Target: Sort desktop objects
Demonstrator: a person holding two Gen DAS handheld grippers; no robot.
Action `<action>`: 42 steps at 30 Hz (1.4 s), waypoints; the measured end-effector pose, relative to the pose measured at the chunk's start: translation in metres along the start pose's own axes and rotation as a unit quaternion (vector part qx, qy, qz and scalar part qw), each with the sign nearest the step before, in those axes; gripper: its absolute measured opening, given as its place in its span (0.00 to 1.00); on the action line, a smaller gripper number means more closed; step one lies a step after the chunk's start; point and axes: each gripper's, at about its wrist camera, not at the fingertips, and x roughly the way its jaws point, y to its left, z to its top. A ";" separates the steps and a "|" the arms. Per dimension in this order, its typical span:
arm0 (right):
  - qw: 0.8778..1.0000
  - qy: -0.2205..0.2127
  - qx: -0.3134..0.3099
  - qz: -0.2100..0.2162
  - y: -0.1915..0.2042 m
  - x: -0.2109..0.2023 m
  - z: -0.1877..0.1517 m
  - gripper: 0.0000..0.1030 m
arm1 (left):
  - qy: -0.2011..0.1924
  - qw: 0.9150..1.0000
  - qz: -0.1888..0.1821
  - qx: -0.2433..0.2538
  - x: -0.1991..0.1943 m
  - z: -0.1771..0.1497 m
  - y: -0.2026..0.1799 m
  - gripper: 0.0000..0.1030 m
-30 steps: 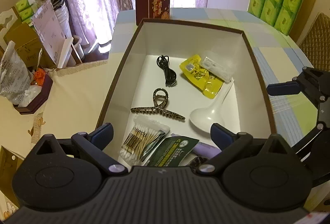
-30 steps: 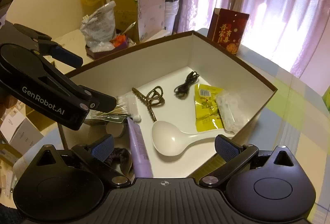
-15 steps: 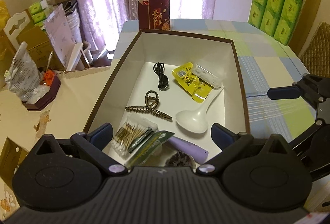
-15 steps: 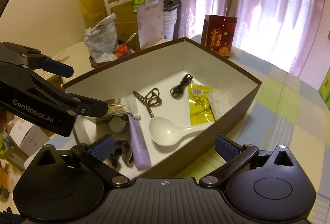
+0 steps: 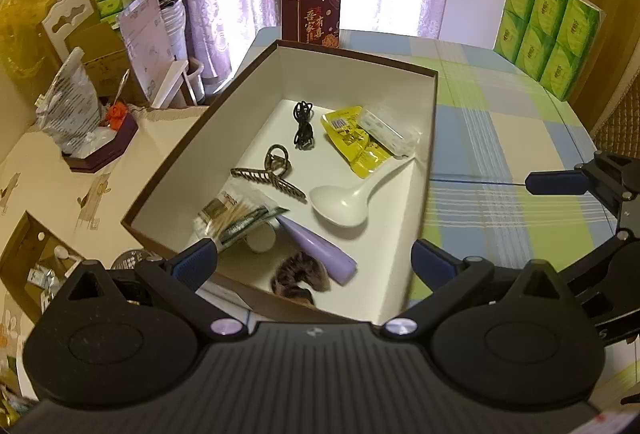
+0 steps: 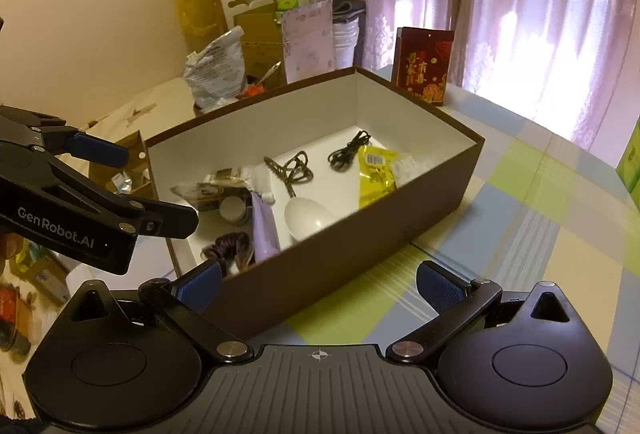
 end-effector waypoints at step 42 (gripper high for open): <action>0.999 -0.006 -0.044 0.020 -0.057 -0.091 -0.081 0.98 | -0.017 0.996 0.065 -0.055 -0.059 -0.070 -0.119 0.99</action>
